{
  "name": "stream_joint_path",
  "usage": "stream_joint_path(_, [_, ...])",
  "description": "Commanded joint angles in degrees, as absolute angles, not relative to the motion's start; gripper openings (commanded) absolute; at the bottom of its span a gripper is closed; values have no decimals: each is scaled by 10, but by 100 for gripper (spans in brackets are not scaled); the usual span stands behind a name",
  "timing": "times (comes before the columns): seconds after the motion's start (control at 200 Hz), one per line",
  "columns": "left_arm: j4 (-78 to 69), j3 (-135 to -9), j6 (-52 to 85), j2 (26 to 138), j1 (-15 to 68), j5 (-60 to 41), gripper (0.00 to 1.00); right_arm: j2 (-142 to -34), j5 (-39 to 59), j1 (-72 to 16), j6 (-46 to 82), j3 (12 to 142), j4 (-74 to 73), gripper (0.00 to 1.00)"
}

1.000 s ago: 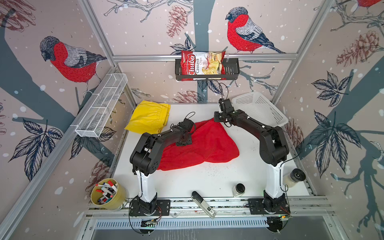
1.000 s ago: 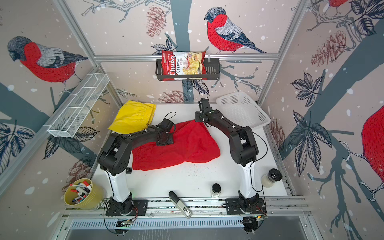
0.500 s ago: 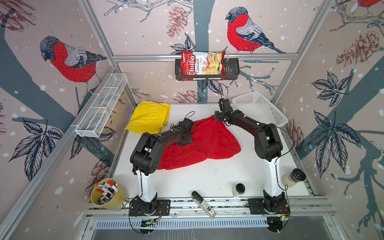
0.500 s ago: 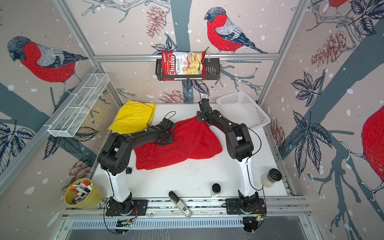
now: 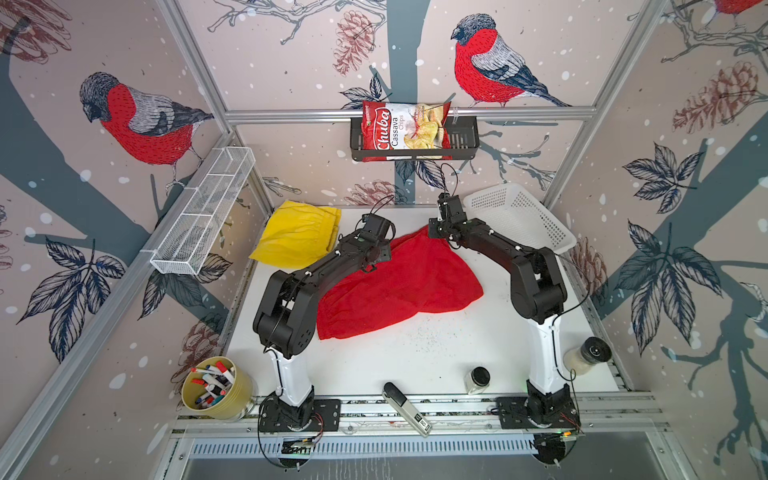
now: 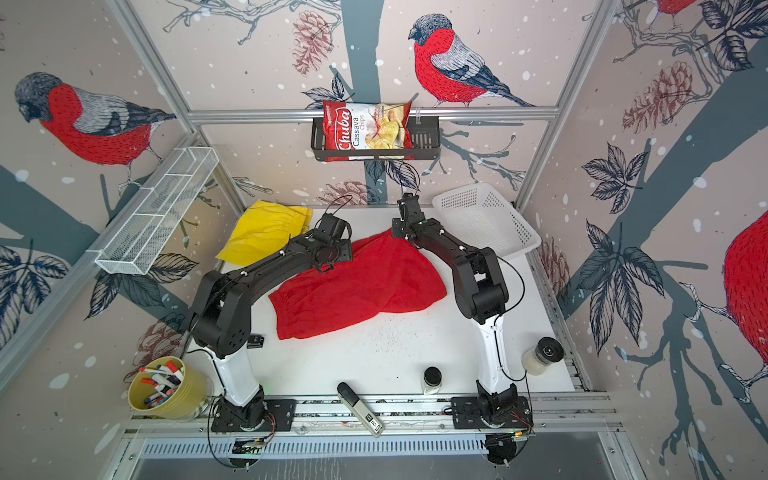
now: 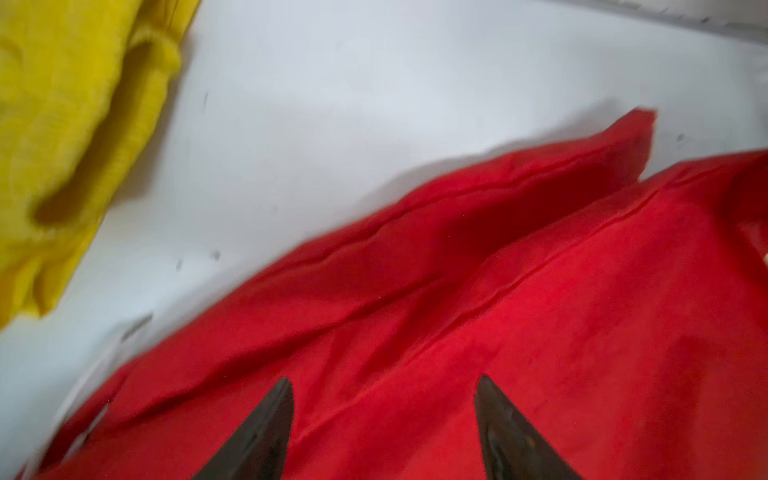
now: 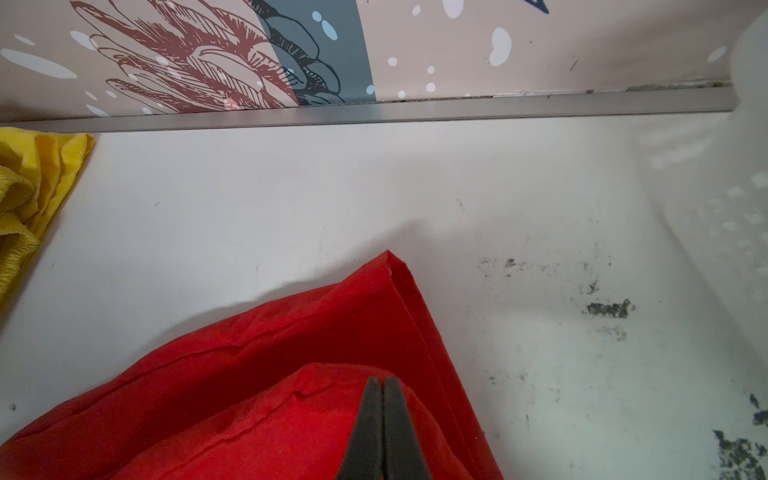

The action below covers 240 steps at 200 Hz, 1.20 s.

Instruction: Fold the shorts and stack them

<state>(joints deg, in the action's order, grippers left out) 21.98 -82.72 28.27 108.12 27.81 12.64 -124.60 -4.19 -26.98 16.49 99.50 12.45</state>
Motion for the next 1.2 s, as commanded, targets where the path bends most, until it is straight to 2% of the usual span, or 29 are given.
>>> stream_joint_path(0.0, [193,-870,225,1122,279,121,69,-1249,-34,-268,168,1002,119,1])
stream_joint_path(0.48, [258,-1069,156,1317,276,31,67,-1269,33,-224,212,1007,108,1])
stream_joint_path(0.54, [258,-1076,157,1325,276,22,63,-1273,36,-223,214,1011,109,1])
stream_joint_path(0.565, [258,-1078,156,1327,276,21,57,-1274,38,-224,214,1013,108,1])
stream_joint_path(0.61, [262,-1082,158,1331,276,17,42,-1276,43,-223,217,1015,108,1])
stream_joint_path(0.67, [273,-1088,162,1332,276,12,36,-1279,46,-225,221,1017,107,2])
stream_joint_path(0.715, [278,-1088,167,1326,276,8,38,-1280,48,-226,222,1018,106,2])
stream_joint_path(0.79, [271,-1067,181,1303,276,10,50,-1279,48,-227,222,1020,106,2])
stream_joint_path(0.9, [248,-1015,200,1250,273,23,53,-1280,42,-229,219,1021,109,2])
stream_joint_path(1.026, [182,-935,204,1187,269,-4,64,-1281,34,-228,213,1021,111,2])
stream_joint_path(1.196, [171,-934,184,1209,268,-32,63,-1282,35,-227,213,1023,111,2])
